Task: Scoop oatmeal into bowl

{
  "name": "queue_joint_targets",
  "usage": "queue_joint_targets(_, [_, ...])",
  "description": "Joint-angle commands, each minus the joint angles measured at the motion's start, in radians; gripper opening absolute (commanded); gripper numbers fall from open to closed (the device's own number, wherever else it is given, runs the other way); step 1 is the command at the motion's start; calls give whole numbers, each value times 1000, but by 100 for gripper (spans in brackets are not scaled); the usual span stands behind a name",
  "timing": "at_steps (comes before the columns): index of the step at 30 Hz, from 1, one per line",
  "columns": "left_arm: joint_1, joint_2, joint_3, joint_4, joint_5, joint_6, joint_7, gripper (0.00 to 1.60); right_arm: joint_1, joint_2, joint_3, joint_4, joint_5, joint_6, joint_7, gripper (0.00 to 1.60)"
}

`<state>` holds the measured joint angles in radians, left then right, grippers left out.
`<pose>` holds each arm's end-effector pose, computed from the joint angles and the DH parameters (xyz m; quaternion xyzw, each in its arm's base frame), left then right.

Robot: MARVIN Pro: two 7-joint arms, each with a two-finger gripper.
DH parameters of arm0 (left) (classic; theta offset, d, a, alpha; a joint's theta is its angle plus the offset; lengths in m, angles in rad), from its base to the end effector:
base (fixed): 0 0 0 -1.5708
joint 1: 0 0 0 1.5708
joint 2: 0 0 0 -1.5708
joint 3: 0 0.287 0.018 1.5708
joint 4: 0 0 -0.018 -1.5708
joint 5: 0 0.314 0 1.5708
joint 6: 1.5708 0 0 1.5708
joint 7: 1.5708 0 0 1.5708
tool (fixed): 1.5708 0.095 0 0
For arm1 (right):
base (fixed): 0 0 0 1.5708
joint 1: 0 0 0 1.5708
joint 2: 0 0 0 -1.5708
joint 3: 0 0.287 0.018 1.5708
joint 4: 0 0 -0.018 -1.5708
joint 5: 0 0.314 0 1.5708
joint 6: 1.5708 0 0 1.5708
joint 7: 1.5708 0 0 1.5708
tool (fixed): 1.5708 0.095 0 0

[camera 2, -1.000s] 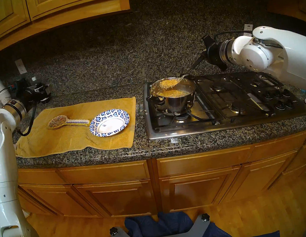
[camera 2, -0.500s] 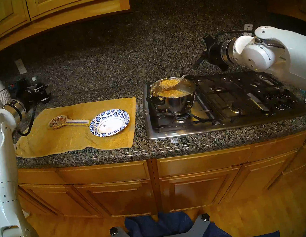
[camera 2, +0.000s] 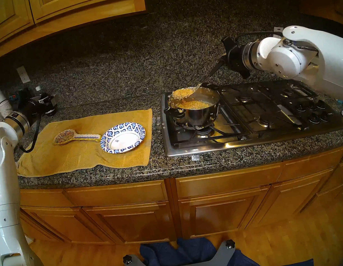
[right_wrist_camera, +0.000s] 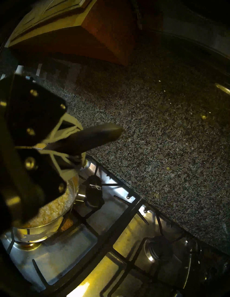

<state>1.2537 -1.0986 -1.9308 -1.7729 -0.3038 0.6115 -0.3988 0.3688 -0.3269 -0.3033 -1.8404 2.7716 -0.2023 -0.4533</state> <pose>0.4381 0.2056 -0.0570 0.7005 -0.0529 0.7117 0.0034 0.4649 -0.0924 0.0137 -0.7255 0.3420 -0.4835 0.3505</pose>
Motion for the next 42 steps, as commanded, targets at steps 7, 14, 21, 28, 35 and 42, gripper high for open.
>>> queue_joint_targets(7, [-31, 8, -4, -27, -4, -14, -1, 160, 34, -167, 76, 20, 62, -38, 52, 0])
queue_joint_targets(14, [-30, 9, -3, -27, -4, -12, -1, 160, 20, -233, 112, 0, 96, -43, 71, 0])
queue_joint_targets(21, [-30, 9, -3, -27, -5, -13, 0, 160, -17, -337, 126, 22, 108, -63, 86, 0])
queue_joint_targets(28, [-30, 10, -3, -27, -6, -14, 0, 160, -68, -417, 136, 42, 108, -84, 101, 0])
queue_joint_targets(35, [-31, 10, -3, -28, -7, -16, 1, 160, -109, -510, 134, 105, 105, -113, 98, 0])
queue_joint_targets(42, [-31, 10, -2, -28, -7, -17, 1, 160, -105, -563, 106, 150, 70, -141, 87, 0])
